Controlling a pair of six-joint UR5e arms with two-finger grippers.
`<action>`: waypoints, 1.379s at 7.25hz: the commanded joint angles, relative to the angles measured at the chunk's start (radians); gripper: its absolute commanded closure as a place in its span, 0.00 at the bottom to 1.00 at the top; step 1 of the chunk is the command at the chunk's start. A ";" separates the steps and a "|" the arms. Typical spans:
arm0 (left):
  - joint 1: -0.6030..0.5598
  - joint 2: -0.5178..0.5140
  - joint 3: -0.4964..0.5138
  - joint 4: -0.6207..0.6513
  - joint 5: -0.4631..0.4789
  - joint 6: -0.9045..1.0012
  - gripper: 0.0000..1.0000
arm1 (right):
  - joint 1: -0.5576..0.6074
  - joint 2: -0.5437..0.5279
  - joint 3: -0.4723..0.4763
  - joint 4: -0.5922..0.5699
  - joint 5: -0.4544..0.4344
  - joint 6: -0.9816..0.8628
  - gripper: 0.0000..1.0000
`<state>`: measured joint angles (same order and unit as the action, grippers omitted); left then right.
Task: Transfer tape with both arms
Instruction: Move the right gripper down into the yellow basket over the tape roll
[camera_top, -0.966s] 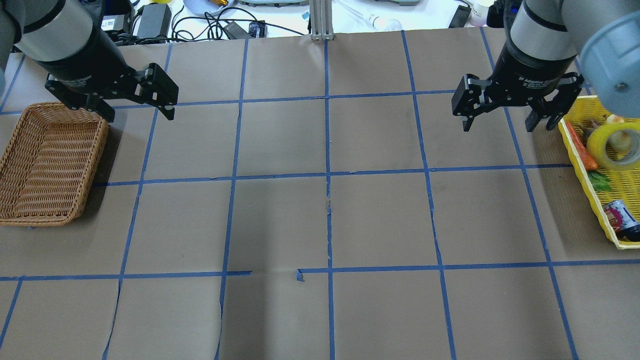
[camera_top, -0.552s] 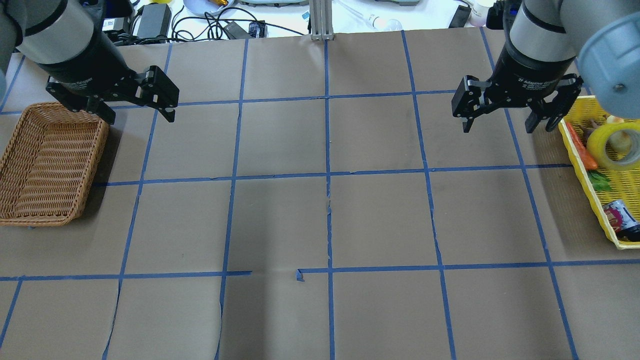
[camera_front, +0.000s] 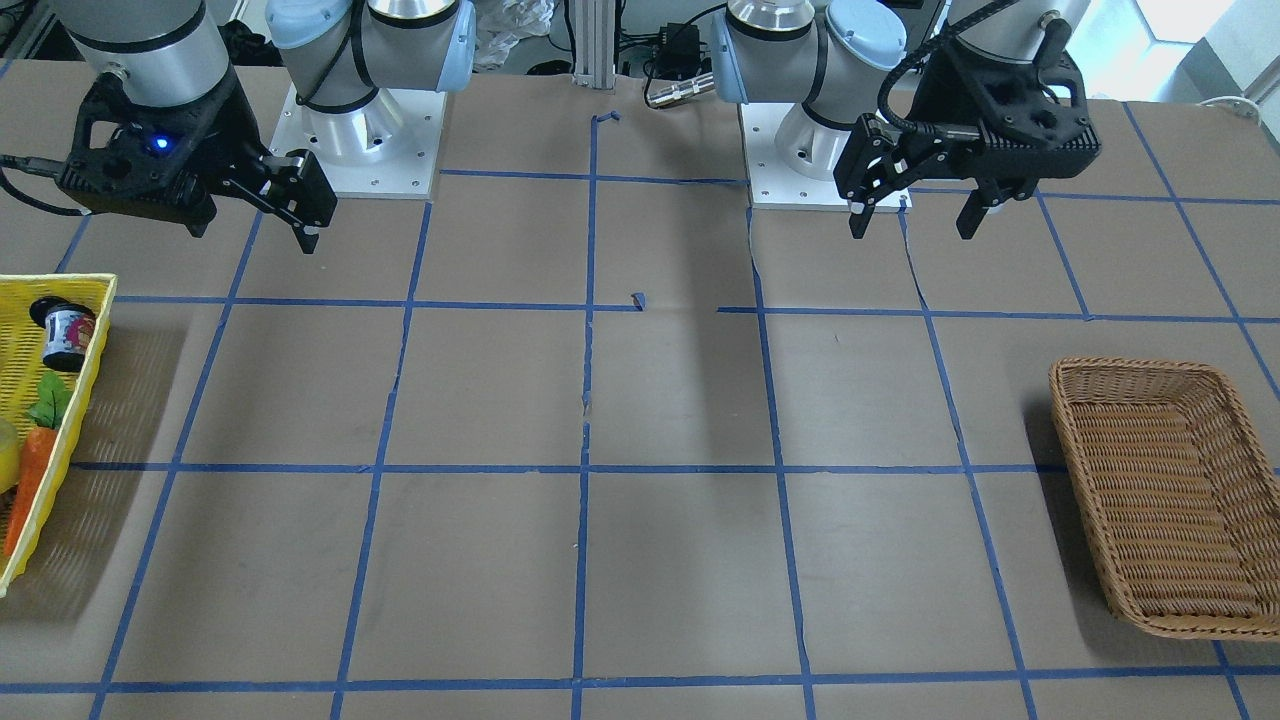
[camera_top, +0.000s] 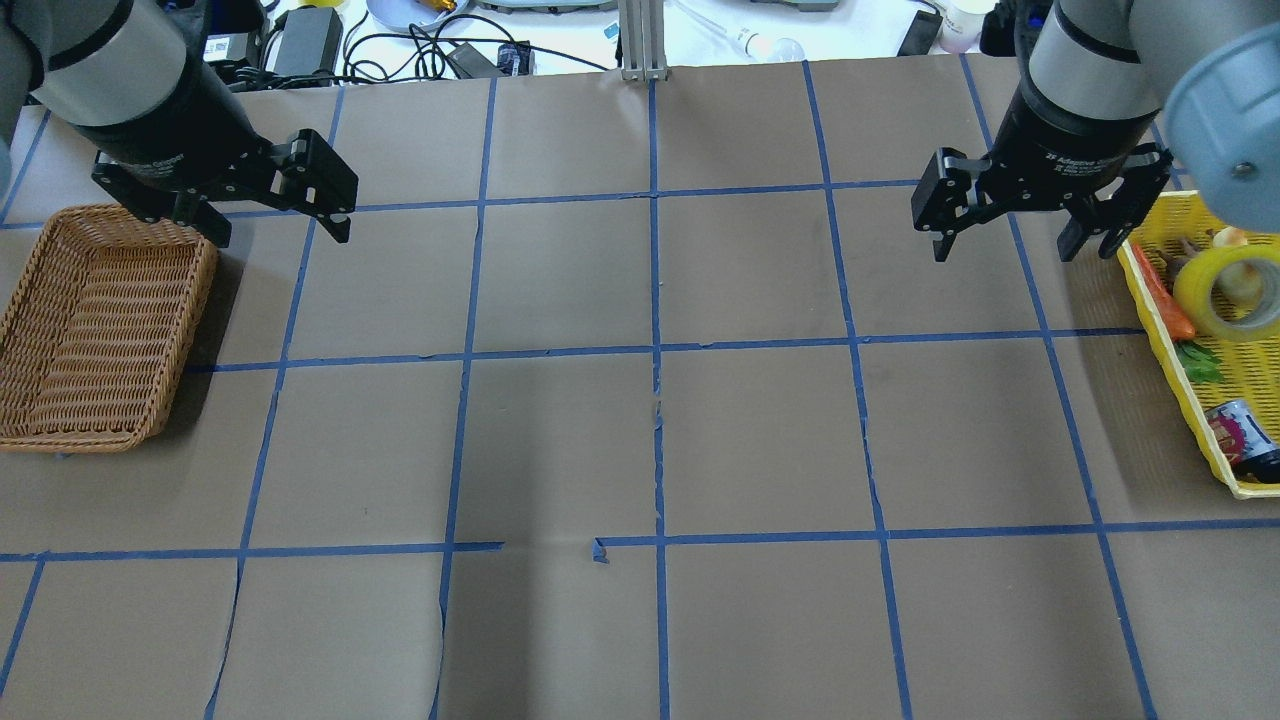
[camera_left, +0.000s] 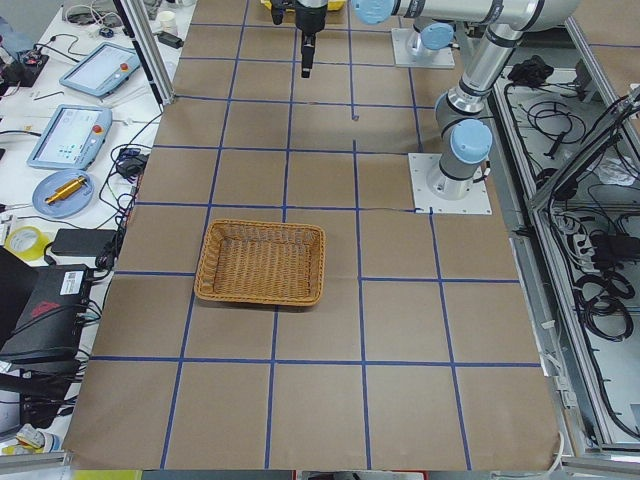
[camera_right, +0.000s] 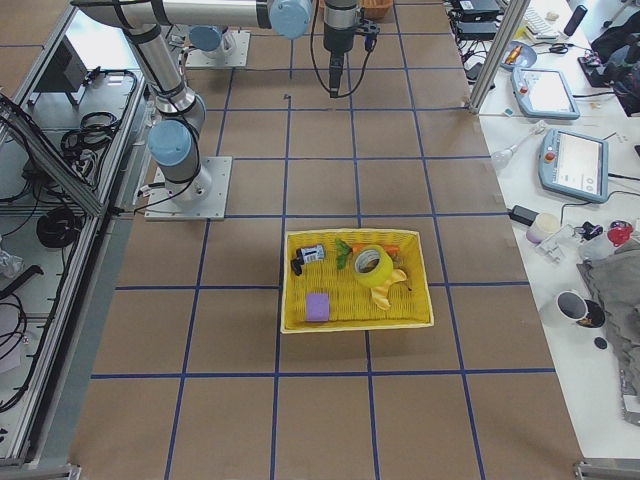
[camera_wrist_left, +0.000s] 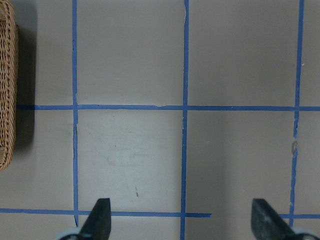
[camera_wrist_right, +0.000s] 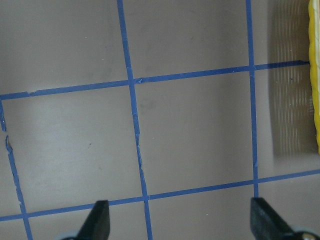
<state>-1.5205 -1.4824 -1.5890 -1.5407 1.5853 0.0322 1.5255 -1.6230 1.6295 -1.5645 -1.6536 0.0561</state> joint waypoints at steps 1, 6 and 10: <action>0.002 0.001 -0.002 0.010 0.001 0.000 0.00 | -0.080 0.002 0.000 0.000 0.000 -0.143 0.00; 0.002 0.001 -0.002 0.016 0.001 0.000 0.00 | -0.595 0.157 0.001 -0.116 0.017 -0.995 0.00; 0.002 0.002 -0.003 0.016 0.004 0.000 0.00 | -0.711 0.422 0.001 -0.612 0.005 -1.337 0.00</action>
<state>-1.5186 -1.4815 -1.5934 -1.5248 1.5886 0.0322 0.8288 -1.2699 1.6306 -2.0554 -1.6456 -1.2258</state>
